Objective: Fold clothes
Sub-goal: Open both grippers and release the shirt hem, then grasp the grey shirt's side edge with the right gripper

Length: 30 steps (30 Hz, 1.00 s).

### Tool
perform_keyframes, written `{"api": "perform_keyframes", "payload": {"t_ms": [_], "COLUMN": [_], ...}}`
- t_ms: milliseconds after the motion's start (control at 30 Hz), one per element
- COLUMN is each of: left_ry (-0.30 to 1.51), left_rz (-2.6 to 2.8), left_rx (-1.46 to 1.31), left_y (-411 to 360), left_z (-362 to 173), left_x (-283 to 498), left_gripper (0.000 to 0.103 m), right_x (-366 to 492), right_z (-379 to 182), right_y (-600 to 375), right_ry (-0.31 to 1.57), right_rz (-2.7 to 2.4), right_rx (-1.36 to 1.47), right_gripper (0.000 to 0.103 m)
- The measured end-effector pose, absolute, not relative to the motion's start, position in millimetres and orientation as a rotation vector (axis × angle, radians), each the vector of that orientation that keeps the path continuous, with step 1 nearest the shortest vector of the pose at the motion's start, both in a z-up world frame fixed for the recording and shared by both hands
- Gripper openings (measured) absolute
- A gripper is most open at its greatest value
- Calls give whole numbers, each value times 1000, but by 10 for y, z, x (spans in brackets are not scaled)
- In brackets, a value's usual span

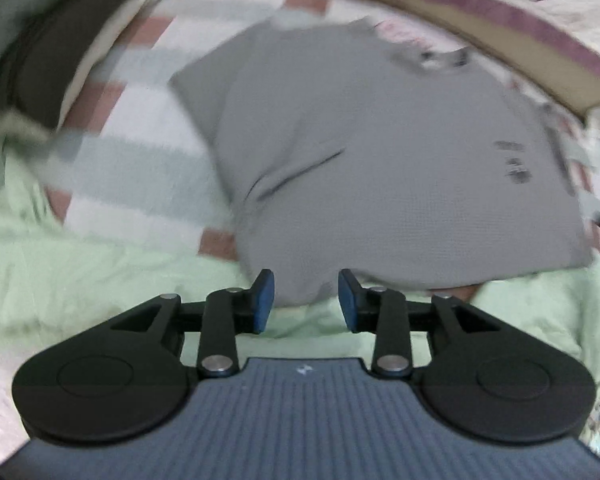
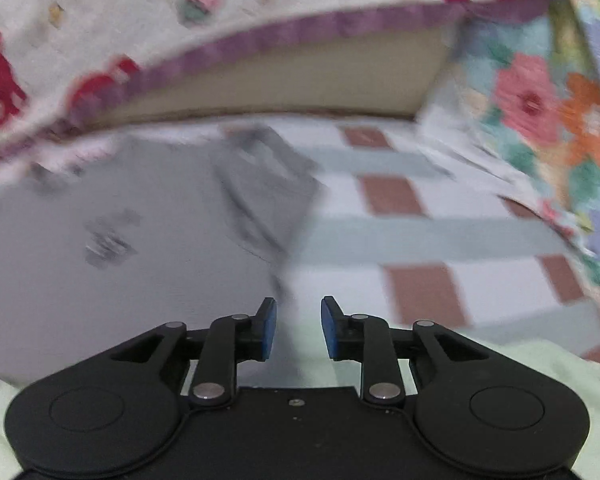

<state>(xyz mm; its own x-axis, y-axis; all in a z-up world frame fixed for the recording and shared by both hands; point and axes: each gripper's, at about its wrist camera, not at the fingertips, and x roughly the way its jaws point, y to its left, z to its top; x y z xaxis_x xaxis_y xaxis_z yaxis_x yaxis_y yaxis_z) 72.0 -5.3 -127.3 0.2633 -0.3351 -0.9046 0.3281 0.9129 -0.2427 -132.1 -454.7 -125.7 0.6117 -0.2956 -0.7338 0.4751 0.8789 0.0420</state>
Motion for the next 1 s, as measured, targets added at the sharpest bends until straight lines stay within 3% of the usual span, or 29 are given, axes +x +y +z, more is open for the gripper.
{"api": "perform_keyframes", "payload": {"t_ms": [67, 233, 267, 533, 567, 633, 667, 700, 933, 1000], "left_ry": [1191, 1121, 1115, 1101, 1097, 1066, 1056, 1063, 1076, 1101], "left_rz": [-477, -524, -519, -402, -396, -404, -407, -412, -416, -380], "left_rx": [-30, -65, -58, -56, -69, -112, -135, -163, -138, -146], "left_y": [-11, 72, 75, 60, 61, 94, 111, 133, 247, 348], "left_z": [-1185, -1082, -1130, -1519, -1564, -1633, -1670, -1715, -1817, -1847], "left_x": [801, 1069, 1161, 1891, 1971, 2053, 2082, 2076, 1955, 1980], "left_gripper": [35, 41, 37, 36, 30, 24, 23, 21, 20, 21], "right_x": [-1040, -198, -51, 824, 888, 973, 994, 1013, 1109, 1173], "right_z": [-1189, -1236, -1245, -1391, -1423, -1473, -1485, -1496, -1545, -1576], "right_y": [-4392, -3764, -3603, -2414, -2331, -2225, -2189, -2166, -2143, -2155], "right_ry": [796, 891, 905, 872, 869, 885, 889, 896, 961, 979], "right_rz": [-376, -123, -69, 282, 302, 336, 352, 363, 419, 411], "right_rx": [248, 175, 147, 23, 43, 81, 94, 95, 71, 86], "right_gripper": [47, 46, 46, 46, 46, 40, 19, 9, 9, 15]}}
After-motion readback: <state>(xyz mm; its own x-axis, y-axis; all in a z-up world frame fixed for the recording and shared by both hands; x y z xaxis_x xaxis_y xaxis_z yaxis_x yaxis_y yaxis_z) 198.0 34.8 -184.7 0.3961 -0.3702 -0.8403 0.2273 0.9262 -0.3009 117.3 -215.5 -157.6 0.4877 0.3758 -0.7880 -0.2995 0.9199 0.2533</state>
